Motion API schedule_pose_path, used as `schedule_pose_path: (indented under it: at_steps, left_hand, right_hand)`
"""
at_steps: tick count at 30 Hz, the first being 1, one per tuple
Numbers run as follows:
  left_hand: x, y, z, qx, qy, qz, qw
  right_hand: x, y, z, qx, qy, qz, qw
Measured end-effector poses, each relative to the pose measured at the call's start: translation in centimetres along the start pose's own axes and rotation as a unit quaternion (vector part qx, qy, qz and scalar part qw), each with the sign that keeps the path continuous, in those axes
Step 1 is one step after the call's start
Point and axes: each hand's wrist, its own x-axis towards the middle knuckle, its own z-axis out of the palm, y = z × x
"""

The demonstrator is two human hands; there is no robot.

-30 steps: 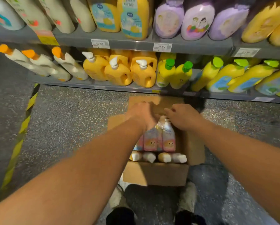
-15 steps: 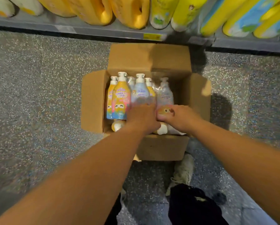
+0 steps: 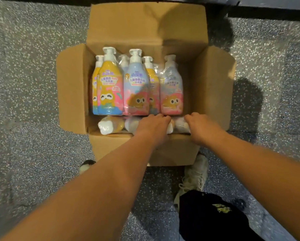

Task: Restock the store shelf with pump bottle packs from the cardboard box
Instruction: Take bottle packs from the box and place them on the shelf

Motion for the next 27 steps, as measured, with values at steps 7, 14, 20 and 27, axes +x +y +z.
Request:
schedule_pose_path:
  at_steps: [7, 14, 20, 27]
  left_hand:
    - [0.9, 0.3, 0.6, 0.013, 0.016, -0.004, 1.000]
    - [-0.2, 0.4, -0.2, 0.017, 0.039, 0.013, 0.999]
    - [-4.0, 0.5, -3.7, -0.019, 0.055, 0.012, 0.998]
    - [-9.8, 0.8, -9.4, -0.161, 0.105, -0.007, 0.981]
  right_hand:
    - [0.6, 0.1, 0.4, -0.001, 0.042, -0.007, 0.999]
    - [-0.7, 0.7, -0.2, 0.041, 0.062, -0.021, 0.997]
    - [-4.5, 0.2, -3.4, 0.053, 0.085, -0.035, 0.994]
    - [-10.3, -0.6, -10.6, 0.053, 0.121, -0.053, 0.990]
